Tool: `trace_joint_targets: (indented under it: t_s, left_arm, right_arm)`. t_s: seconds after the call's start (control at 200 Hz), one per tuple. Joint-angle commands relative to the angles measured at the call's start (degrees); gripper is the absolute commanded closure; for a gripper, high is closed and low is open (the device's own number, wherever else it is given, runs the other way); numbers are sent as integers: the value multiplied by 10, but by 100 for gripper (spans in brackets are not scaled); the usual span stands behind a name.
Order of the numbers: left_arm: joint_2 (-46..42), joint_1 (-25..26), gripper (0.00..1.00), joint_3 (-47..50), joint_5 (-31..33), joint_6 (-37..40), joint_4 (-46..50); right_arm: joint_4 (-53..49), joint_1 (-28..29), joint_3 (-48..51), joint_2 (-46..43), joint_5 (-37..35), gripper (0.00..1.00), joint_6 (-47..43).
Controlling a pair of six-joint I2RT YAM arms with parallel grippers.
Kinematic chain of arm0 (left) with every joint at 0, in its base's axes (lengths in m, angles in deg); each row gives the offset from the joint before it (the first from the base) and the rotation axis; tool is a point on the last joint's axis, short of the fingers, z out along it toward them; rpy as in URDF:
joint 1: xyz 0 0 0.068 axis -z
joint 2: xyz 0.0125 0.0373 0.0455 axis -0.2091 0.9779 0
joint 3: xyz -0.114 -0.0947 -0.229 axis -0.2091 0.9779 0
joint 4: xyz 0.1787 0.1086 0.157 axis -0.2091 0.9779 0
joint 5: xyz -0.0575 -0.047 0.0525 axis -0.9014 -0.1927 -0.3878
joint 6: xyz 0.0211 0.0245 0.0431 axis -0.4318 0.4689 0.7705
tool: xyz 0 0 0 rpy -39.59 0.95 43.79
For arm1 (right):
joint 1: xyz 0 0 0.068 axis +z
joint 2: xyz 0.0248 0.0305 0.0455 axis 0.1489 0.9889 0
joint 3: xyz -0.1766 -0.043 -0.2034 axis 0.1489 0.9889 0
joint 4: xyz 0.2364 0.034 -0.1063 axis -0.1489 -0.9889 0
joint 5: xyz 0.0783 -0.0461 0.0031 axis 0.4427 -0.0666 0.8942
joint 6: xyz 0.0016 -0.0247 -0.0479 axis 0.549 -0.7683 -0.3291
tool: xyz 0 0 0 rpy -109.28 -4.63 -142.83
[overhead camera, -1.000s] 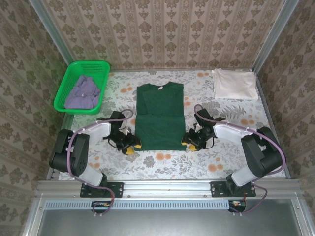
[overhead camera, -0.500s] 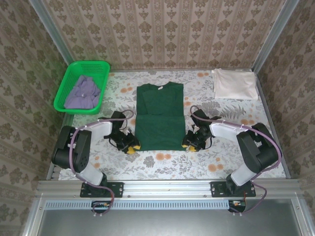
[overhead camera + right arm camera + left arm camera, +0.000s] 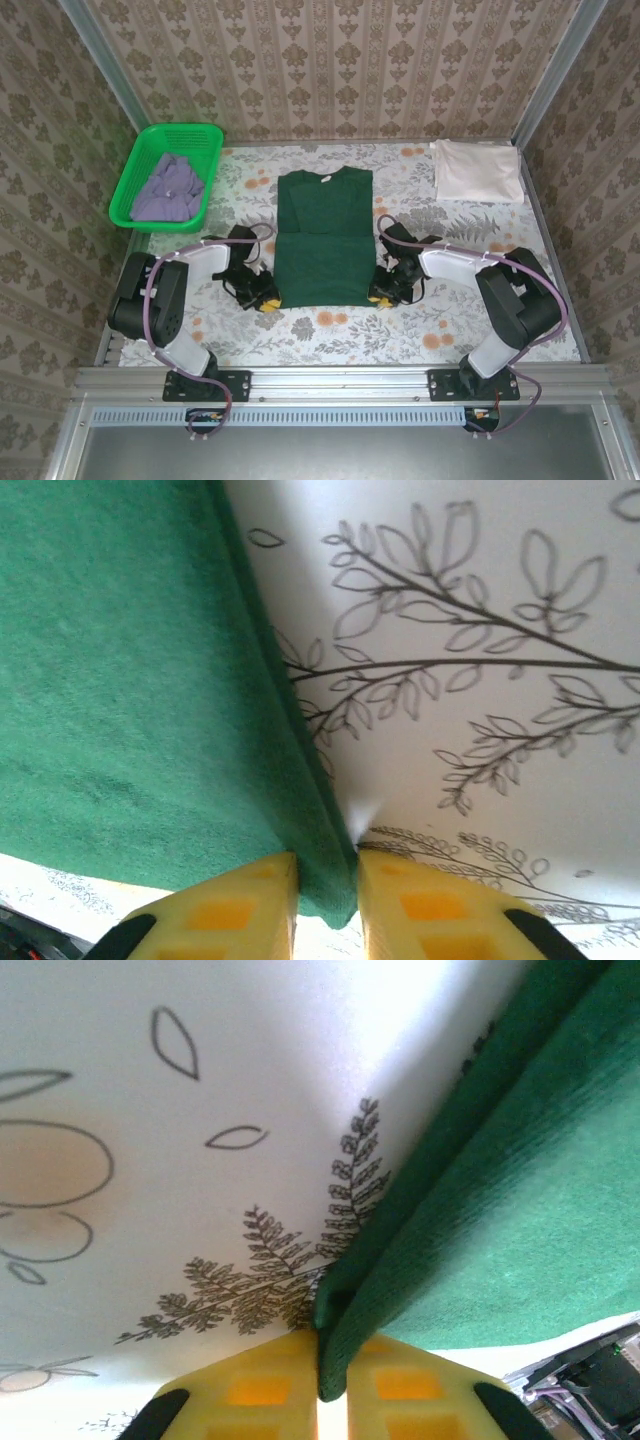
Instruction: Fold and stack the t-shirts
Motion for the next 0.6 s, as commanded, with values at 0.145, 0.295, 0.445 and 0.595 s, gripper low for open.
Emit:
trace_joint_targets:
  t_s: [0.145, 0.295, 0.445, 0.595]
  left_arm:
    - [25, 6, 100, -20, 60, 32, -13]
    - [12, 7, 100, -27, 91, 59, 18]
    - [-30, 18, 100, -12, 98, 81, 66]
    - [-101, 50, 100, 17, 67, 74, 95]
  right_arm:
    - [-16, 6, -34, 14, -35, 97, -16]
    - [-46, 5, -30, 2, -45, 100, -30]
    - [-69, 7, 1, -42, -34, 100, -46]
    - [-82, 16, 57, -119, -17, 100, -42]
